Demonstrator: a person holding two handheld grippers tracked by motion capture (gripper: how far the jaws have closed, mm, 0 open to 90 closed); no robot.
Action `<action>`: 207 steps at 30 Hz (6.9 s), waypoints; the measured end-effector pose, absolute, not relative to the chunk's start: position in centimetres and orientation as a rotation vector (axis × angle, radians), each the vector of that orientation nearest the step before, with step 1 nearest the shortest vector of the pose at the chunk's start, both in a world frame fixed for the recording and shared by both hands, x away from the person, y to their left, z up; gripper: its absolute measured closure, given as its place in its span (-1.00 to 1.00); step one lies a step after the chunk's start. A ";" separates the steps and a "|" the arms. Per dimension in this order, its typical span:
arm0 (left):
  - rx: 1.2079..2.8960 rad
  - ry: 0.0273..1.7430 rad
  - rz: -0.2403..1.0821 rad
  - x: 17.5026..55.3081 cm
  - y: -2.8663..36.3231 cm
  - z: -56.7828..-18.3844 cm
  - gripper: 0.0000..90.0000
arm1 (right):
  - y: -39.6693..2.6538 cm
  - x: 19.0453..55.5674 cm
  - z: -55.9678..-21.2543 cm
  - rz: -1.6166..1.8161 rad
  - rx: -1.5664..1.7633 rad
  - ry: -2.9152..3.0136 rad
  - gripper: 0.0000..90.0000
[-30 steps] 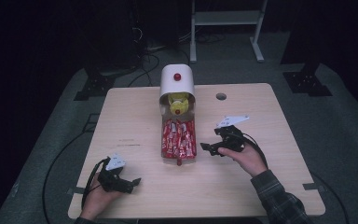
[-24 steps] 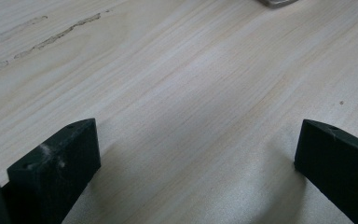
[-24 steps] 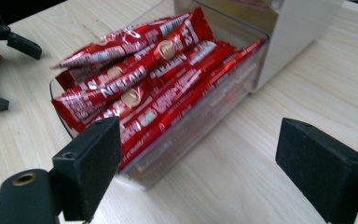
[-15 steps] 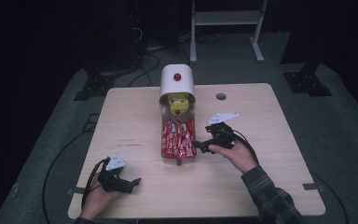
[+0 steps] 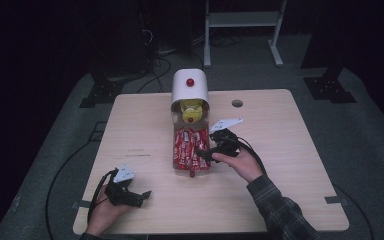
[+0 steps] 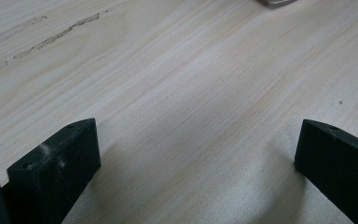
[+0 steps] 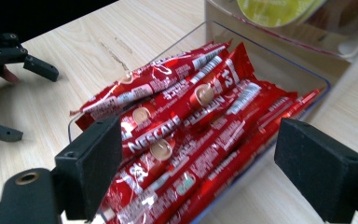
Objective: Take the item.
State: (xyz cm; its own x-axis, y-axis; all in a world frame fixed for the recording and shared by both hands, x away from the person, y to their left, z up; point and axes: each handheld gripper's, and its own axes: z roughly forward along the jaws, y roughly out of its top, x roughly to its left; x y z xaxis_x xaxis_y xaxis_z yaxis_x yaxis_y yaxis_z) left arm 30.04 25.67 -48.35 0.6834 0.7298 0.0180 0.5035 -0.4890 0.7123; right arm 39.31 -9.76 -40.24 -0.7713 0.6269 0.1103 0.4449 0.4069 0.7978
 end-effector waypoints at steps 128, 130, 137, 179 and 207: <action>2.200 0.930 0.412 30.0 25.7 -48.3 -1.00 | -18.0 37.4 -38.1 1.311 1.094 2.350 0.90; 2.199 0.932 0.410 30.0 25.7 -48.3 -1.00 | -18.6 37.2 -38.4 1.302 1.107 2.349 0.90; 2.199 0.932 0.411 30.0 25.7 -48.3 -1.00 | -19.7 37.0 -39.2 1.275 1.136 2.344 0.90; 2.202 0.929 0.411 30.0 25.7 -48.3 -1.00 | -20.0 39.6 -45.7 1.057 1.263 2.446 0.78; 2.199 0.936 0.413 30.1 25.6 -48.3 -1.00 | -23.8 35.2 -43.8 1.151 1.211 2.334 -0.64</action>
